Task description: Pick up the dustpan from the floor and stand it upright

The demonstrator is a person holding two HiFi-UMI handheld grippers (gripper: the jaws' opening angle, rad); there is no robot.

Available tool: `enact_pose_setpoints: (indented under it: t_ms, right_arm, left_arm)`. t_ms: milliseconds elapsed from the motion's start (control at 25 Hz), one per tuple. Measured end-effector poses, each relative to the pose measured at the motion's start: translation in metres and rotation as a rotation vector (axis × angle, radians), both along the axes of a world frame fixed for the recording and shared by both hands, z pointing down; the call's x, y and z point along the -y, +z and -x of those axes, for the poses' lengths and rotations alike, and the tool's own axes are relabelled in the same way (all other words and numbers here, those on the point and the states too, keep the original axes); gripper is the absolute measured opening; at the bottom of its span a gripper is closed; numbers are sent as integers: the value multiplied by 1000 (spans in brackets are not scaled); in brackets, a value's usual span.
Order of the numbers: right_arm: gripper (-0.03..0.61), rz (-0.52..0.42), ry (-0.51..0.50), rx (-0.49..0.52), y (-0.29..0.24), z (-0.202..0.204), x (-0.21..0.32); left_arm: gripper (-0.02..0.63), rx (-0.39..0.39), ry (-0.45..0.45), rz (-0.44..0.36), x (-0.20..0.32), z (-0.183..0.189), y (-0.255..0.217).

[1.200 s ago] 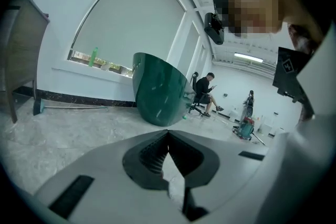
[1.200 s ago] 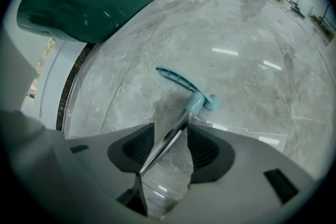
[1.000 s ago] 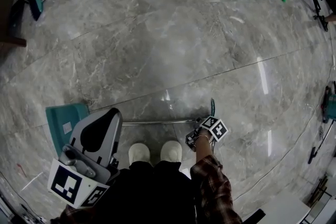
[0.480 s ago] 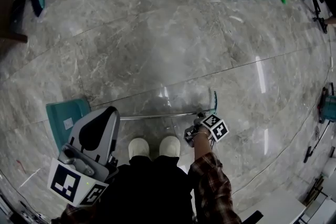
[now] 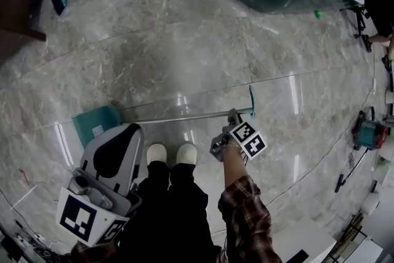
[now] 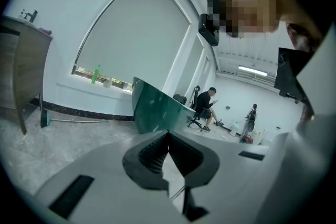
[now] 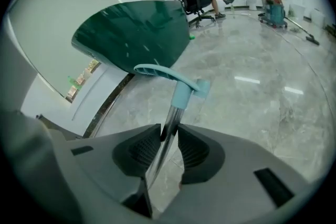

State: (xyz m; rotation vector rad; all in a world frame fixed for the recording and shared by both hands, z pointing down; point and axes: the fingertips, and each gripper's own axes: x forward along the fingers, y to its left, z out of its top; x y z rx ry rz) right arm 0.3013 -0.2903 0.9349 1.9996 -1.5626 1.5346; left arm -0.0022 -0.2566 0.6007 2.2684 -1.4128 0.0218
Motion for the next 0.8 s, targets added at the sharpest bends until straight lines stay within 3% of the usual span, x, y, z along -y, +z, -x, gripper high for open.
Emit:
enact_pose_setpoints:
  t_ms: [280, 600, 800]
  right_arm:
    - [107, -92, -209, -49, -101, 73, 32]
    - [103, -231, -435, -104, -184, 184, 42]
    - [101, -264, -552, -142, -223, 240, 26]
  left_arm:
    - [11, 0, -82, -20, -16, 38, -80]
    - [11, -14, -221, -16, -49, 111, -125]
    - [11, -20, -293, -3, -80, 143, -152]
